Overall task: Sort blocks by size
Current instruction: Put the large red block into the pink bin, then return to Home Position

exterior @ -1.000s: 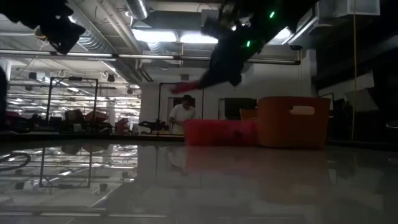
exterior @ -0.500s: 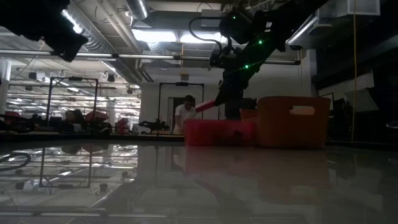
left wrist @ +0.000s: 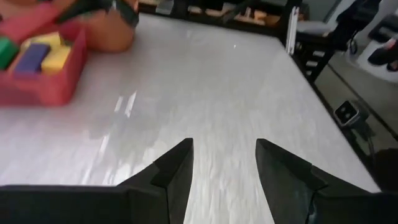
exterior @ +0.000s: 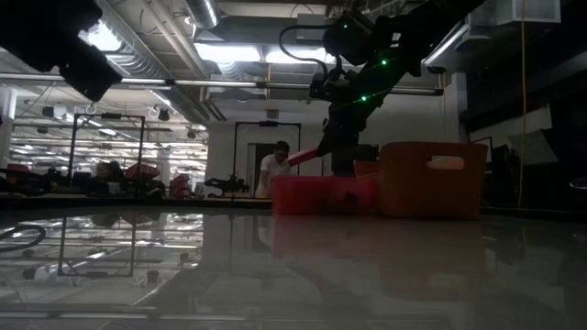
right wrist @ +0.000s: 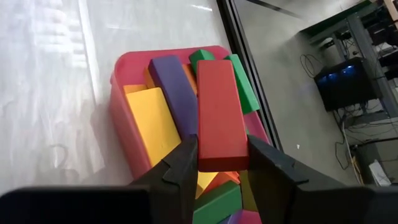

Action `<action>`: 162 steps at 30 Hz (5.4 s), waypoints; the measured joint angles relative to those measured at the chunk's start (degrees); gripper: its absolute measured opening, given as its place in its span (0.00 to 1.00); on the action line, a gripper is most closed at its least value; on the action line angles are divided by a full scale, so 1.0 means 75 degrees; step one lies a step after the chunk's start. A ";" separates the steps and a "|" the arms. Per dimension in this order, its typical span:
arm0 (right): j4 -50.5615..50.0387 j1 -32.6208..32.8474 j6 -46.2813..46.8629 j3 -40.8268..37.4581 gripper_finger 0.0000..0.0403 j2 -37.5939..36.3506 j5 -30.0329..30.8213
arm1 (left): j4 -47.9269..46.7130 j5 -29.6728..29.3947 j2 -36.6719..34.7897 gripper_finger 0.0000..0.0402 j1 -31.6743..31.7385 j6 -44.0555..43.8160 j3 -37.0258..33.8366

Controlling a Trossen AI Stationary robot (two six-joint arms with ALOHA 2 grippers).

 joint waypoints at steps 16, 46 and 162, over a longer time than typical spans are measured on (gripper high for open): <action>0.0009 0.0009 -0.0039 0.0000 0.31 0.0003 0.0591 | 0.1700 -0.0690 0.0015 0.40 0.0003 0.0461 -0.0600; -0.1438 0.0093 -0.0417 -0.0671 0.56 -0.2690 -0.1231 | 0.3776 -0.0839 -0.0448 0.40 0.0886 0.1052 -0.1892; 0.1209 0.0518 -0.1977 -0.8378 0.56 -1.2129 -0.5270 | 0.3718 -0.0684 -0.1950 0.40 0.0881 0.0984 -0.2600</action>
